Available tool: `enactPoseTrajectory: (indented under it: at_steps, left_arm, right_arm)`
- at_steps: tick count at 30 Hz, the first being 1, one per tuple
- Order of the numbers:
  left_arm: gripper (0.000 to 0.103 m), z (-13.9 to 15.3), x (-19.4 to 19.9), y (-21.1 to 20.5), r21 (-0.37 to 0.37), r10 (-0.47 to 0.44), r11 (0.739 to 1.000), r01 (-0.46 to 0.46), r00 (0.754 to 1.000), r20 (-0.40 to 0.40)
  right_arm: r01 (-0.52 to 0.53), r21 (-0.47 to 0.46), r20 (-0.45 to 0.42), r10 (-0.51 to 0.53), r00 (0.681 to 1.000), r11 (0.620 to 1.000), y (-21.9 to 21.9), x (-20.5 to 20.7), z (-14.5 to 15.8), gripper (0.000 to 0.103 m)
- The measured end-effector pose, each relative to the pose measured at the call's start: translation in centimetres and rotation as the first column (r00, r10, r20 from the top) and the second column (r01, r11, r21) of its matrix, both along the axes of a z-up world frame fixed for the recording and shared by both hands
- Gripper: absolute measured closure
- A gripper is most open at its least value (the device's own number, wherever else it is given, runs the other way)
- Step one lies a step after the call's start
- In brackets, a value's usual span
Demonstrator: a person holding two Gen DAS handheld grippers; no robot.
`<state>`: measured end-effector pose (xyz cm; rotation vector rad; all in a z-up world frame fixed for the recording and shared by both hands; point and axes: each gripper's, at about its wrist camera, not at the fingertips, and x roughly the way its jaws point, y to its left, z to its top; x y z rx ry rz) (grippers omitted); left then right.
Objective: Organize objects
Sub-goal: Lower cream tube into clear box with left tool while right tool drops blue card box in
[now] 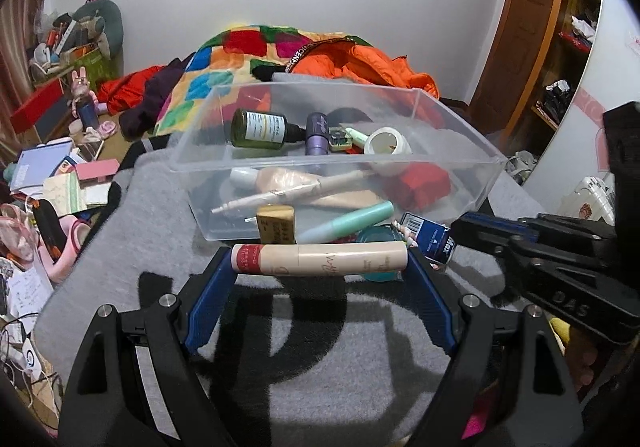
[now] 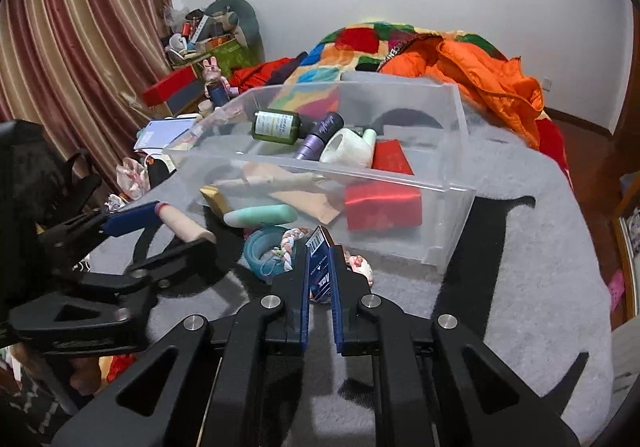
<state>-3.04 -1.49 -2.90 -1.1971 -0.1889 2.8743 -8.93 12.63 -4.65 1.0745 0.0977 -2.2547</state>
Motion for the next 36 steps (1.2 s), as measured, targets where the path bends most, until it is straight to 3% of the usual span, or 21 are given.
enactPoseTrajectory:
  at_steps: [2,6,10,15,16,19,28,31,36]
  left_arm:
    - [0.019,0.4,0.2,-0.2,-0.010,0.004,1.000,-0.004,1.000,-0.009]
    - [0.019,1.0,0.1,-0.7,-0.018,0.018,1.000,-0.019,0.999,-0.026]
    - [0.019,1.2,0.0,-1.1,-0.012,0.024,1.000,-0.025,0.999,-0.029]
    - [0.019,1.3,-0.7,-1.4,-0.026,0.033,0.999,-0.034,0.999,-0.036]
    - [0.019,1.4,-0.9,-1.5,-0.025,0.034,0.999,-0.035,0.999,-0.037]
    - [0.019,1.4,-1.4,-1.7,-0.017,0.035,0.999,-0.036,0.999,-0.037]
    - [0.019,1.4,-3.0,-1.6,-0.035,0.029,0.999,-0.030,0.999,-0.031]
    - [0.019,1.6,-3.5,-1.5,-0.061,0.033,0.998,-0.035,0.999,-0.039]
    - [0.019,2.5,-4.3,-1.5,-0.083,0.032,0.996,-0.038,0.997,-0.070]
  right_arm:
    - [0.006,0.025,-0.006,-0.006,1.000,1.000,-0.2,-0.4,-0.5,0.087]
    - [0.019,0.066,0.018,-0.020,1.000,0.998,-0.6,-1.6,-1.8,0.084]
    - [0.028,0.055,0.037,-0.030,0.999,0.998,-0.4,-2.1,-2.2,0.068]
    - [0.003,0.050,0.016,-0.004,1.000,0.999,-0.4,-1.3,-2.2,0.067]
    - [-0.011,0.050,0.011,0.011,1.000,0.999,-0.6,-1.1,-2.1,0.068]
    - [-0.039,0.056,-0.001,0.039,0.999,0.998,-1.1,-0.6,-1.9,0.084]
    - [-0.055,0.014,0.050,0.054,0.997,0.998,-1.0,-1.0,-2.6,0.088]
    - [-0.044,-0.021,0.041,0.045,0.998,0.999,-0.5,-0.7,-2.1,0.097]
    - [-0.034,-0.079,0.017,0.035,0.999,0.996,0.9,0.1,-0.4,0.097]
